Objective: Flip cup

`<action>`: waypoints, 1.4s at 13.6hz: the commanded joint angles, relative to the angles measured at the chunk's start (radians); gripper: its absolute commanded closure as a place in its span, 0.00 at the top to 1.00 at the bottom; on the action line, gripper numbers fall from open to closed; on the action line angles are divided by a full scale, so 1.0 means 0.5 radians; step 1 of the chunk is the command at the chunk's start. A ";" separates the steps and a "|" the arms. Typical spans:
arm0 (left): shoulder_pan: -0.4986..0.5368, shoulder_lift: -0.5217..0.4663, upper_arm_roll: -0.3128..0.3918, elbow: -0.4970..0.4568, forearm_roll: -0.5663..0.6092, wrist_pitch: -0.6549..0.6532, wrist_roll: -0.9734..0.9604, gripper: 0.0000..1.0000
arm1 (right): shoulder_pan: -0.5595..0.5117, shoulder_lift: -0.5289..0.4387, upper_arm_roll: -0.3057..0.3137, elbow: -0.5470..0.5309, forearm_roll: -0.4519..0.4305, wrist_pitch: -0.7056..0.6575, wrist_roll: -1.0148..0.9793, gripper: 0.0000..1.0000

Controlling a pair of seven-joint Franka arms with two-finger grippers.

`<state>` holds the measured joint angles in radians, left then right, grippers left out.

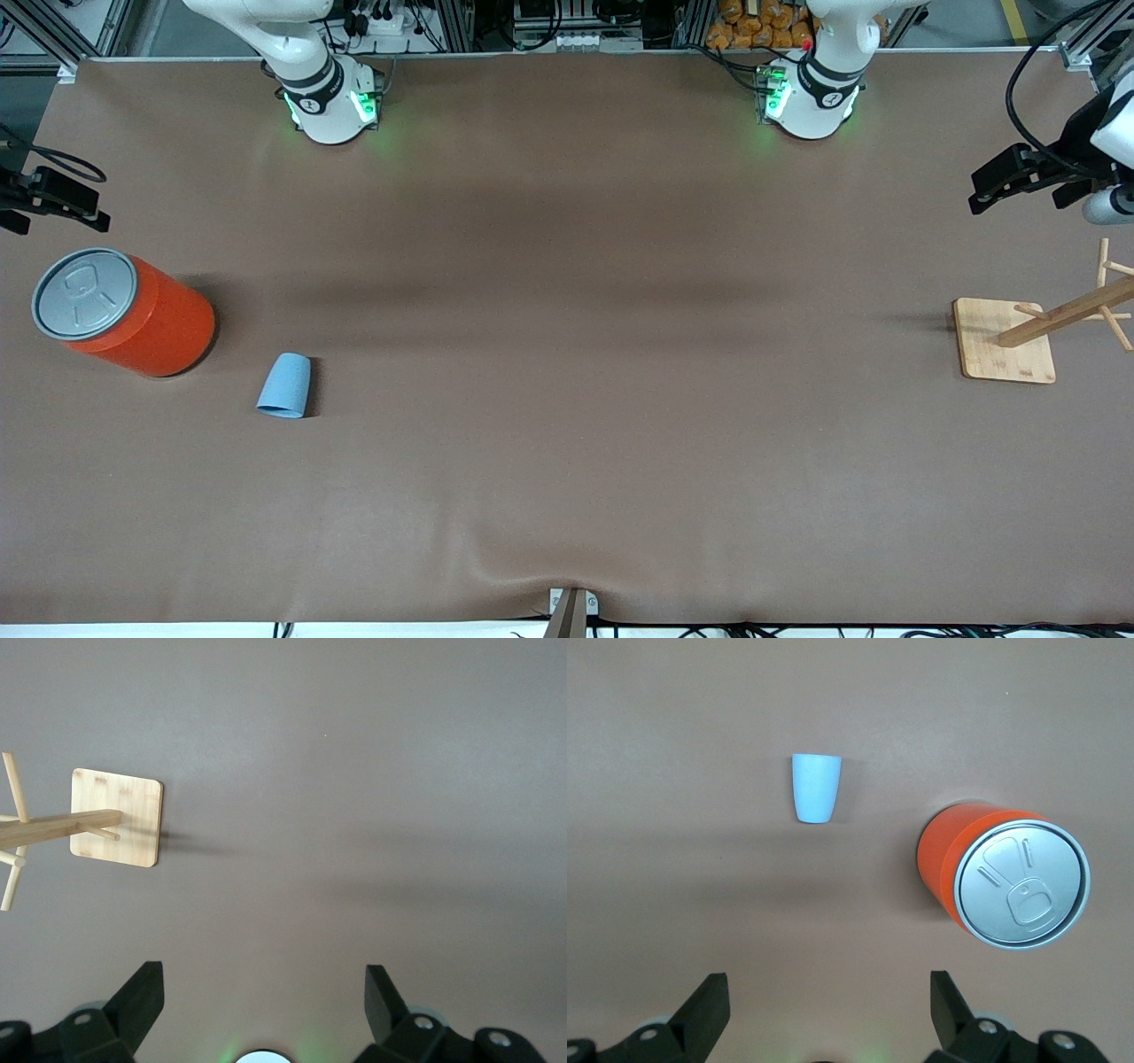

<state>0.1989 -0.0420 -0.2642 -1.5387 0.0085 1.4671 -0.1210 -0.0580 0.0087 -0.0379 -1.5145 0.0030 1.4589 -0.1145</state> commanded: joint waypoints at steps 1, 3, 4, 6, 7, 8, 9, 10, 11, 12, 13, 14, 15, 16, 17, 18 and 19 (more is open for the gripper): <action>0.028 0.026 0.001 0.071 0.029 -0.032 0.030 1.00 | -0.040 0.013 0.005 0.044 -0.003 -0.034 0.027 1.00; 0.038 0.029 0.007 0.104 0.023 -0.035 0.055 1.00 | -0.068 0.010 0.005 0.044 0.043 -0.025 0.017 1.00; 0.035 0.032 0.004 0.101 0.026 -0.035 0.061 1.00 | -0.068 0.010 0.005 0.044 0.055 -0.019 0.014 1.00; 0.026 0.084 0.007 0.114 0.029 -0.038 0.058 1.00 | -0.059 0.013 0.008 0.038 0.055 0.000 0.011 1.00; 0.032 0.087 0.007 0.114 0.032 -0.038 0.058 1.00 | -0.062 0.013 0.008 0.038 0.055 -0.003 0.005 1.00; 0.035 0.084 0.007 0.114 0.029 -0.041 0.058 1.00 | -0.065 0.010 0.008 0.041 0.055 0.000 -0.001 1.00; 0.035 0.084 0.007 0.108 0.029 -0.044 0.058 1.00 | -0.068 0.007 0.008 0.044 0.055 0.003 -0.001 1.00; 0.035 0.078 0.007 0.108 0.029 -0.047 0.055 1.00 | -0.068 0.007 0.005 0.047 0.052 0.027 -0.001 1.00; 0.035 0.078 0.007 0.108 0.029 -0.047 0.055 1.00 | -0.068 0.007 0.005 0.044 0.055 0.049 -0.001 1.00; 0.035 0.078 0.007 0.108 0.026 -0.047 0.043 1.00 | -0.083 0.013 0.005 0.044 0.055 0.049 -0.001 1.00; 0.032 0.081 0.004 0.108 0.029 -0.047 0.039 1.00 | -0.105 0.016 0.005 0.044 0.061 0.052 -0.001 1.00; 0.029 0.081 0.004 0.095 0.029 -0.047 0.039 1.00 | -0.123 0.019 0.005 0.044 0.080 0.052 -0.001 1.00; 0.032 0.081 0.004 0.098 0.026 -0.047 0.039 1.00 | -0.126 0.016 0.008 0.044 0.095 0.043 0.002 1.00; 0.032 0.084 0.004 0.101 0.026 -0.047 0.036 1.00 | -0.126 0.016 0.005 0.044 0.107 0.025 0.002 1.00; 0.038 0.087 0.004 0.098 0.023 -0.044 0.039 1.00 | -0.111 0.016 0.011 0.044 0.111 0.018 0.014 1.00; 0.041 0.093 0.004 0.101 0.008 -0.038 0.039 1.00 | -0.096 0.016 0.020 0.041 0.111 0.015 0.020 1.00; 0.035 0.102 0.004 0.105 0.007 -0.035 0.039 1.00 | -0.068 0.016 0.027 0.038 0.108 0.009 0.026 1.00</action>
<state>0.2117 -0.0073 -0.2560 -1.5130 0.0090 1.4659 -0.1076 -0.0983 0.0089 -0.0395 -1.5113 0.0403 1.4793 -0.1127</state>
